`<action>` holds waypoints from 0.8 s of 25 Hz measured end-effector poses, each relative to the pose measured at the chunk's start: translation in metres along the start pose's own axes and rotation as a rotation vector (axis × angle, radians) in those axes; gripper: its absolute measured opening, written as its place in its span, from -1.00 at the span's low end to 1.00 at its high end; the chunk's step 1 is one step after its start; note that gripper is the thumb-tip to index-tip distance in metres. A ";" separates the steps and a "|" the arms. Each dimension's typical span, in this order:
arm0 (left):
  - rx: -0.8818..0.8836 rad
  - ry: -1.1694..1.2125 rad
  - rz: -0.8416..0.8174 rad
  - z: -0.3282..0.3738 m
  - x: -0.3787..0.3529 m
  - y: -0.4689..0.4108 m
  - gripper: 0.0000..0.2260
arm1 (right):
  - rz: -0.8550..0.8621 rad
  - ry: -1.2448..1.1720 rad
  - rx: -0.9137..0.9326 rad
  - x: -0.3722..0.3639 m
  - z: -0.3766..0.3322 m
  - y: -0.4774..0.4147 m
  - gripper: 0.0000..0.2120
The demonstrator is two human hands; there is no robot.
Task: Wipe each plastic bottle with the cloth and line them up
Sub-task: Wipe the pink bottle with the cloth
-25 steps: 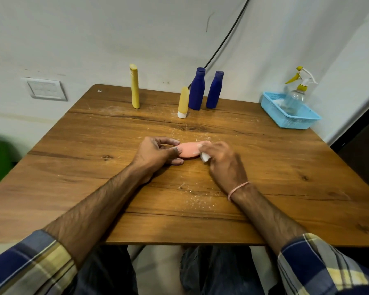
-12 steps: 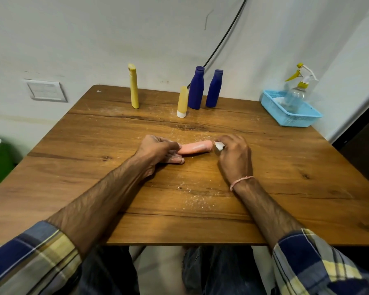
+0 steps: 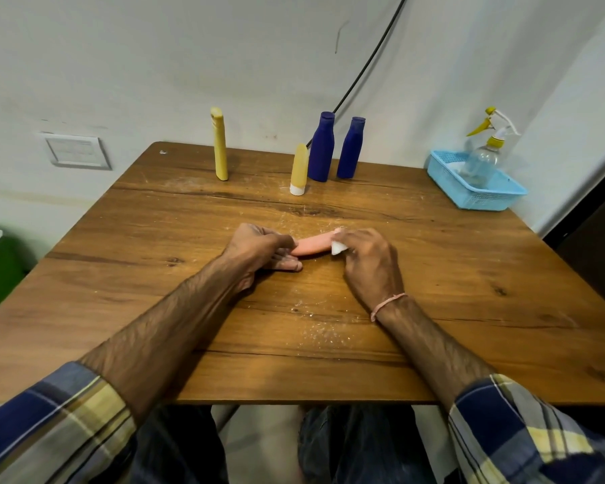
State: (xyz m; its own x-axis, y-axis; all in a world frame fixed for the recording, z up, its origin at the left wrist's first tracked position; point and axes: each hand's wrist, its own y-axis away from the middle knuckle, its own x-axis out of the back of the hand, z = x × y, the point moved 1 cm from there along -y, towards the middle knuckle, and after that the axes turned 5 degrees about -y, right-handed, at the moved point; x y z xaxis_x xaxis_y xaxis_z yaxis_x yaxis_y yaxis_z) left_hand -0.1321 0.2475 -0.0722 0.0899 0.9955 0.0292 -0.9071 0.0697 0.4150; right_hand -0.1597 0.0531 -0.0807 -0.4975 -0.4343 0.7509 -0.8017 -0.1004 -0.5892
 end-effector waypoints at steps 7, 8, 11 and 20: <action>0.029 -0.003 0.004 0.002 0.000 -0.001 -0.85 | -0.051 -0.020 0.028 -0.001 -0.001 -0.007 -0.69; 0.031 -0.004 0.008 0.002 -0.001 -0.001 -0.86 | -0.026 -0.006 -0.052 -0.001 -0.002 -0.009 -0.70; 0.017 0.012 0.024 0.003 0.000 -0.002 -0.89 | -0.103 -0.063 0.142 -0.011 -0.032 0.003 -0.69; 0.013 0.044 0.006 0.000 0.000 -0.008 -0.77 | -0.019 -0.016 0.004 -0.006 -0.010 0.000 -0.62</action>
State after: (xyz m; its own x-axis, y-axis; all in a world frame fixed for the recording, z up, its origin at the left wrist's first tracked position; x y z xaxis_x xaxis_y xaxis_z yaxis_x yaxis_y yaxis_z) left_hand -0.1244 0.2467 -0.0755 0.0658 0.9978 -0.0080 -0.9021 0.0629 0.4269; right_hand -0.1601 0.0647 -0.0817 -0.4772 -0.4464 0.7570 -0.8094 -0.1123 -0.5765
